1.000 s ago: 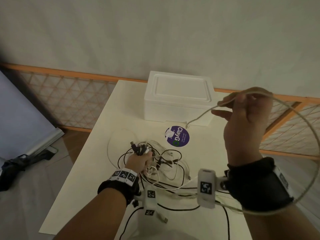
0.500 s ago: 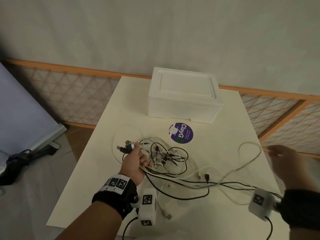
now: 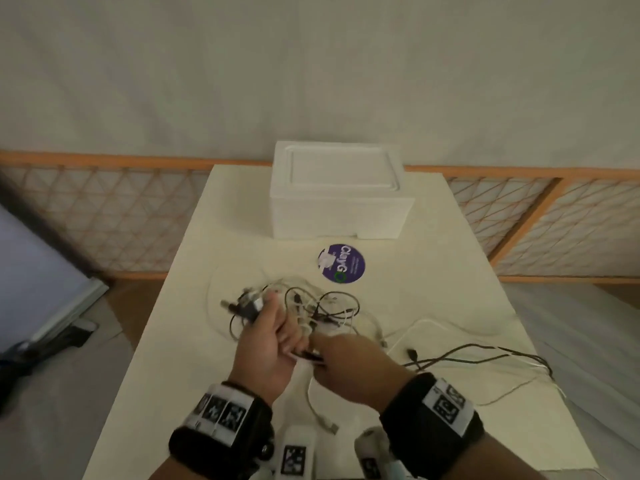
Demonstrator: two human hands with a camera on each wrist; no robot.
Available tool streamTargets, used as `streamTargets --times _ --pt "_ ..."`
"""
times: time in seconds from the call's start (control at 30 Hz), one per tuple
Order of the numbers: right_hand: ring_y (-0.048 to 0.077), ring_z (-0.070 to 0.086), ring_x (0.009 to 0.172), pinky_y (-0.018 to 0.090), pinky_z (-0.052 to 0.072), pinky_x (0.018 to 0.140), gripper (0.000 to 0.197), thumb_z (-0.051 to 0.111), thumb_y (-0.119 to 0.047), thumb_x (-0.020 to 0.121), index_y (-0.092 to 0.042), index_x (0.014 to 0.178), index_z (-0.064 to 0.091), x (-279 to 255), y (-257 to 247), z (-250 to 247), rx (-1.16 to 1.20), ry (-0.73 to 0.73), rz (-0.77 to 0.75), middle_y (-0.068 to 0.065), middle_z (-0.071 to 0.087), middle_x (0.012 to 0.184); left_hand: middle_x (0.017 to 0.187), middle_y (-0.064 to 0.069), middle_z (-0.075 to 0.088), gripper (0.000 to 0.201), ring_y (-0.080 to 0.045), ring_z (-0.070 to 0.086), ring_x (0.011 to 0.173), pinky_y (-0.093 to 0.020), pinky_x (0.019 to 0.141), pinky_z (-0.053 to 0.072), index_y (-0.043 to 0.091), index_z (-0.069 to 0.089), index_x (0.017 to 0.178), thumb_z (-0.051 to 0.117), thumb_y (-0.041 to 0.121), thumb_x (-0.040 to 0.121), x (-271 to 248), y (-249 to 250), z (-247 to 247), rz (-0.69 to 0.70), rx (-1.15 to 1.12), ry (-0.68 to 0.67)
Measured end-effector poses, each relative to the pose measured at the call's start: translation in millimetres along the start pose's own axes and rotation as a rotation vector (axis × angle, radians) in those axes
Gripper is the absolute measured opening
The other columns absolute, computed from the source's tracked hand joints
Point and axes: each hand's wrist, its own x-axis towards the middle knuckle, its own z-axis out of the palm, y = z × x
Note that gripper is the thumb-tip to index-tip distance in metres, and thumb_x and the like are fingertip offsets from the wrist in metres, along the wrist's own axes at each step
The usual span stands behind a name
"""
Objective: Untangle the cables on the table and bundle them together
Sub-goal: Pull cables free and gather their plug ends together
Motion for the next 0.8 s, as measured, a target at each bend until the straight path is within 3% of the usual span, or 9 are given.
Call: streamTargets --times 0.1,0.23,0.37,0.47,0.6,0.67,0.8 --pt "0.035 0.06 0.091 0.035 0.038 0.064 0.022 0.042 -0.033 0.095 -0.016 0.107 0.05 -5 9 7 -0.113 -0.015 -0.063 0.012 0.064 0.098 0.046 0.005 0.019 0.049 -0.01 0.019 0.035 -0.022 0.039 0.026 0.02 0.03 0.055 0.047 0.044 0.094 1 -5 -3 -0.053 -0.021 0.089" --pt "0.029 0.061 0.098 0.036 0.046 0.076 0.026 0.046 -0.043 0.094 -0.02 0.104 0.055 -12 43 9 -0.147 -0.084 0.026 0.005 0.065 0.103 0.041 0.005 0.019 0.049 -0.01 0.017 0.031 -0.018 0.037 0.02 0.02 0.028 0.057 0.047 0.042 0.097 9 -6 -18 -0.056 -0.085 0.29" --pt "0.023 0.059 0.1 0.032 0.045 0.079 0.024 0.047 -0.044 0.092 -0.024 0.102 0.057 -34 98 14 -0.178 -0.099 0.112 0.0 0.064 0.105 0.039 0.005 0.02 0.051 -0.01 0.016 0.029 -0.018 0.035 0.018 0.02 0.029 0.055 0.047 0.04 0.098 7 -11 -38 -0.068 -0.128 0.42" --pt "0.016 0.057 0.091 0.029 0.044 0.077 0.027 0.046 -0.047 0.092 -0.024 0.1 0.058 -55 139 13 -0.156 -0.048 0.195 -0.007 0.061 0.092 0.038 0.005 0.019 0.055 -0.01 0.016 0.028 -0.018 0.035 0.017 0.021 0.028 0.051 0.046 0.041 0.098 6 -13 -51 -0.055 -0.126 0.464" --pt "0.013 0.053 0.082 0.029 0.043 0.075 0.029 0.046 -0.049 0.092 -0.024 0.1 0.057 -54 157 17 -0.126 -0.028 0.126 -0.008 0.055 0.085 0.037 0.006 0.019 0.058 -0.009 0.016 0.026 -0.017 0.034 0.016 0.021 0.028 0.047 0.045 0.039 0.099 6 -17 -55 -0.053 -0.126 0.514" --pt "0.016 0.055 0.082 0.03 0.042 0.073 0.028 0.048 -0.05 0.091 -0.024 0.097 0.057 -50 157 18 -0.119 -0.01 0.115 -0.006 0.057 0.085 0.036 0.006 0.019 0.053 -0.009 0.016 0.025 -0.016 0.034 0.016 0.02 0.025 0.053 0.045 0.039 0.099 5 -19 -54 -0.055 -0.124 0.524" --pt "0.017 0.058 0.087 0.029 0.041 0.071 0.029 0.047 -0.049 0.089 -0.022 0.093 0.056 -54 167 24 -0.119 -0.033 0.142 -0.011 0.045 0.074 0.037 0.006 0.02 0.05 -0.008 0.016 0.026 -0.017 0.034 0.016 0.02 0.024 0.058 0.044 0.037 0.1 2 -22 -47 -0.064 -0.094 0.524"
